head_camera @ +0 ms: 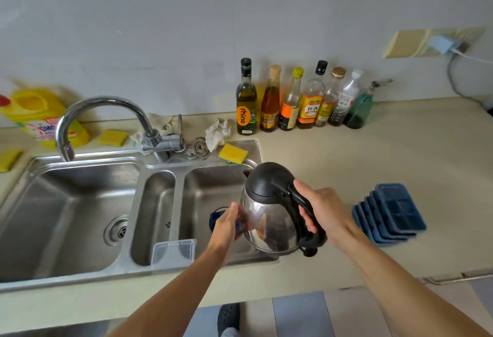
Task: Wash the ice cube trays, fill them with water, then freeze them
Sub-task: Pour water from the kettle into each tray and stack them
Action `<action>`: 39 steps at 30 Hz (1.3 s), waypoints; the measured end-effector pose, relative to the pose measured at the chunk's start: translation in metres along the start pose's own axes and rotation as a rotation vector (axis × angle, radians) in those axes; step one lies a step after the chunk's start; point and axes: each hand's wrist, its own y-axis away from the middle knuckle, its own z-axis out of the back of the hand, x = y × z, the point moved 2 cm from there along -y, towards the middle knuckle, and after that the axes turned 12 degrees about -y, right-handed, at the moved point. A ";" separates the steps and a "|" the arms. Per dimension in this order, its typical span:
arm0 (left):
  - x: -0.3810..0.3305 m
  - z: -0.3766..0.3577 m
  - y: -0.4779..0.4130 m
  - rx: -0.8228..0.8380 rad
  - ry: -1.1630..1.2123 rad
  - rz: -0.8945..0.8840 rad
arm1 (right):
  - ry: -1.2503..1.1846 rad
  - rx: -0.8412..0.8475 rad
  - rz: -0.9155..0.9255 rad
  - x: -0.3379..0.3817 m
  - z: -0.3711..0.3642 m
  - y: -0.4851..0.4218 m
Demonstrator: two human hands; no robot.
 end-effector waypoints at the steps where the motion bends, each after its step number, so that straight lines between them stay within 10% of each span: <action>1: 0.005 0.001 0.003 0.000 0.027 0.017 | 0.018 0.026 -0.005 0.002 -0.004 0.001; 39: 0.041 0.049 0.014 0.131 0.226 0.186 | 0.241 0.100 -0.074 0.014 -0.076 -0.016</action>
